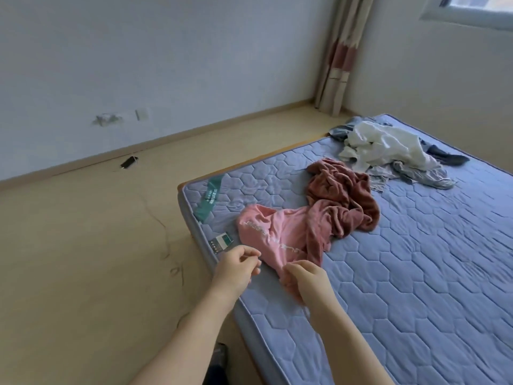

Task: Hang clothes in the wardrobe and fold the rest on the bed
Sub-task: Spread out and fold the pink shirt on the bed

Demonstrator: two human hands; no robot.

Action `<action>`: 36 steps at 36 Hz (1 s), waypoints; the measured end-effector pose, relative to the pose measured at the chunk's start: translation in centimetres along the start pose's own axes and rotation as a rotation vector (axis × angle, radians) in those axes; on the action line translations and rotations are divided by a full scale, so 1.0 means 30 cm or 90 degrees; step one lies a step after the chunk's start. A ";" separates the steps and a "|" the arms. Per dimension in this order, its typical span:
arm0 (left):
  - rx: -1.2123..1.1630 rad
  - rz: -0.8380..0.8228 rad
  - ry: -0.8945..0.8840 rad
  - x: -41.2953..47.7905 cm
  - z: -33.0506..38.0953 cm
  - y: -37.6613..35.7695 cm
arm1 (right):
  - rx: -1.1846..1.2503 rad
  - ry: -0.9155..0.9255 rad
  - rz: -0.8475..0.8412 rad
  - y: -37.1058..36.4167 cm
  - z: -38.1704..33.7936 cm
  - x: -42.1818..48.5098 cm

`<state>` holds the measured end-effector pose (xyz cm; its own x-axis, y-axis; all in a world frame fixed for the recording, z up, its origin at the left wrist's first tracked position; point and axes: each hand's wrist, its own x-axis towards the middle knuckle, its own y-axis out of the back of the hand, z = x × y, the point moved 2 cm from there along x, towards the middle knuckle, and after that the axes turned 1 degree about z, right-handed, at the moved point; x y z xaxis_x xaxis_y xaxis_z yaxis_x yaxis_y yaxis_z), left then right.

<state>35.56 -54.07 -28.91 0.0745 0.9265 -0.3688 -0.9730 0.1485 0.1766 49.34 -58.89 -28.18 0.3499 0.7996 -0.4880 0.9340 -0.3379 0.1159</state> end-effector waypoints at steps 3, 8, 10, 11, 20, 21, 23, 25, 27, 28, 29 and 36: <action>0.052 -0.044 0.011 0.164 -0.013 -0.008 | -0.002 -0.037 0.044 -0.033 0.011 0.129; 0.150 -0.098 0.054 0.433 -0.058 0.006 | -0.053 -0.107 0.075 -0.134 0.059 0.330; 0.182 -0.111 0.076 0.531 -0.090 0.016 | -0.069 -0.128 0.087 -0.173 0.082 0.395; 0.198 -0.117 0.086 0.580 -0.108 0.019 | -0.078 -0.135 0.101 -0.188 0.092 0.428; 0.378 -0.161 0.167 0.915 -0.306 -0.007 | -0.137 -0.171 0.208 -0.211 0.219 0.681; 0.400 -0.165 0.169 0.944 -0.323 -0.021 | -0.147 -0.183 0.204 -0.211 0.240 0.708; 0.439 -0.168 0.157 1.000 -0.351 -0.053 | -0.167 -0.206 0.194 -0.217 0.277 0.766; 0.449 -0.155 0.129 1.054 -0.373 -0.092 | -0.188 -0.217 0.174 -0.229 0.311 0.829; 0.427 -0.123 0.108 1.106 -0.395 -0.134 | -0.212 -0.220 0.154 -0.240 0.345 0.893; 0.404 -0.099 0.109 1.132 -0.407 -0.157 | -0.218 -0.218 0.147 -0.245 0.364 0.923; 0.371 -0.075 0.122 1.157 -0.418 -0.179 | -0.225 -0.213 0.140 -0.249 0.382 0.950; 0.072 -0.001 0.373 1.258 -0.528 -0.326 | -0.244 -0.185 0.093 -0.227 0.494 1.080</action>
<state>44.43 -26.03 -59.01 -0.0880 0.5860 -0.8055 -0.9415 0.2151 0.2593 53.24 -38.04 -57.59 0.4951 0.5680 -0.6575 0.8554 -0.1858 0.4835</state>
